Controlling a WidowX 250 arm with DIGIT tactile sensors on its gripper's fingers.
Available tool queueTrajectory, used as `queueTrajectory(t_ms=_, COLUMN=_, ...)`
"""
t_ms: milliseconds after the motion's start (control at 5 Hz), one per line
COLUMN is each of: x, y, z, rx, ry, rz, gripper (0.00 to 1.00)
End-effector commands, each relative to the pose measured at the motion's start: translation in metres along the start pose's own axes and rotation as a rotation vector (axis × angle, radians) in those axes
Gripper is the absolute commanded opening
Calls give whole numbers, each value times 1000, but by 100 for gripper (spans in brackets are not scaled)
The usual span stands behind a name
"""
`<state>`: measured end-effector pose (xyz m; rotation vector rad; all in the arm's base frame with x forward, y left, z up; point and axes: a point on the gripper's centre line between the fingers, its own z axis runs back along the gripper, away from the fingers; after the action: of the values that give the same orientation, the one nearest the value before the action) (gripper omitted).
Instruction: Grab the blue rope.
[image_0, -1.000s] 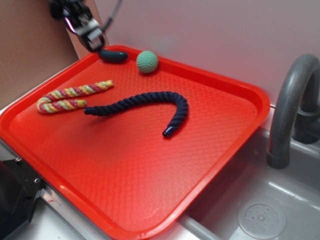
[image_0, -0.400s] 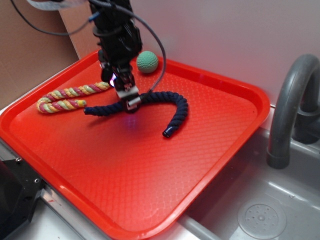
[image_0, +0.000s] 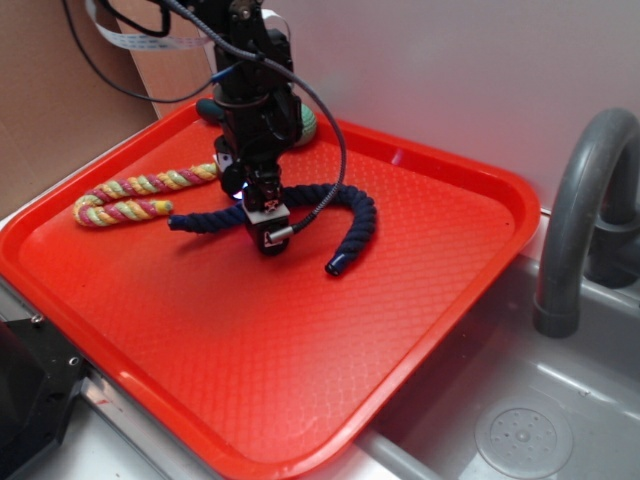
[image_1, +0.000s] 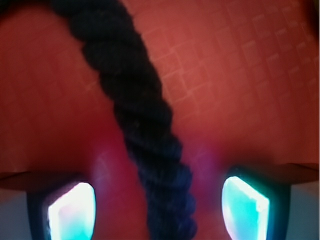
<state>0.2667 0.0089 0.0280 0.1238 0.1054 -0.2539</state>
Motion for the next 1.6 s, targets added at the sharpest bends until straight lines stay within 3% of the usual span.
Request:
queueTrajectory(t_ms=0, x=0, y=4, z=-6, rx=3, ry=-19, rz=29, gripper=0)
queueTrajectory(t_ms=400, x=-4, y=4, z=16, rx=37, ry=-45, rz=40, gripper=0)
queueTrajectory(t_ms=600, x=-5, y=4, z=67, rx=47, ry=-31, rz=224, gripper=0)
queueTrajectory(t_ms=800, x=-28, y=14, z=114, rx=-33, ry=-22, rz=439, gripper=0)
queueTrajectory(t_ms=1000, x=-55, y=24, z=159, rx=-109, ry=-68, rz=516, gripper=0)
queueTrajectory(t_ms=1200, x=-84, y=24, z=192, rx=-101, ry=-144, rz=543, gripper=0)
queueTrajectory(t_ms=1400, x=-97, y=25, z=195, rx=-162, ry=-188, rz=597, gripper=0)
